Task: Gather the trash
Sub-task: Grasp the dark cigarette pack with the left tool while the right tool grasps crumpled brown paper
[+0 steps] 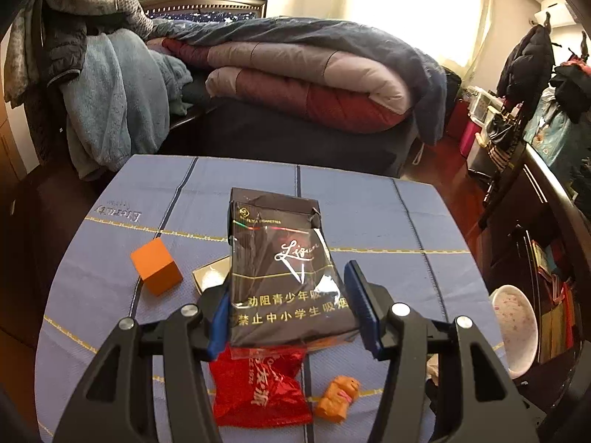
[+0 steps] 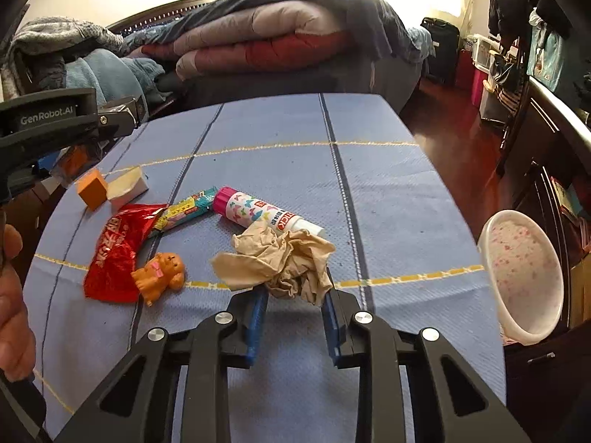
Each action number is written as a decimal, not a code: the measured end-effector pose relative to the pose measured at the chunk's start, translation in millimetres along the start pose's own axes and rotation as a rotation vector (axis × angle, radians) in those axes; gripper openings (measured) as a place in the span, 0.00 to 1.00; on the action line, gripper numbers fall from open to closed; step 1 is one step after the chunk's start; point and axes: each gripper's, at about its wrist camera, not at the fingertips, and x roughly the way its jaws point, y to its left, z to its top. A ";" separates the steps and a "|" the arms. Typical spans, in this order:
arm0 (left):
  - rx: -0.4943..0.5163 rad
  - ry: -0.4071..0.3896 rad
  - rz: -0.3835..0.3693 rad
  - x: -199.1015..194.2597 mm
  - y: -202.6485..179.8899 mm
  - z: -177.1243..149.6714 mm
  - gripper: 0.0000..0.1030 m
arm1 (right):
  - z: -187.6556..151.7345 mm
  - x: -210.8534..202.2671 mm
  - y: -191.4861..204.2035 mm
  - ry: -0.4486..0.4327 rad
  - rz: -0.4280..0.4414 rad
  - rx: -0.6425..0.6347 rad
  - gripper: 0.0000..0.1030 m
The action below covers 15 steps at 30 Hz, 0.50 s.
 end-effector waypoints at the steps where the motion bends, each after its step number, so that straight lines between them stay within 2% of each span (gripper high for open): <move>1: 0.004 -0.005 -0.004 -3.6 -1.0 0.6 0.54 | -1.6 -6.7 -2.4 -0.009 0.000 0.005 0.27; 15: 0.069 -0.071 -0.060 -50.8 -32.0 -2.7 0.54 | -9.0 -57.4 -34.7 -0.075 -0.010 0.049 0.27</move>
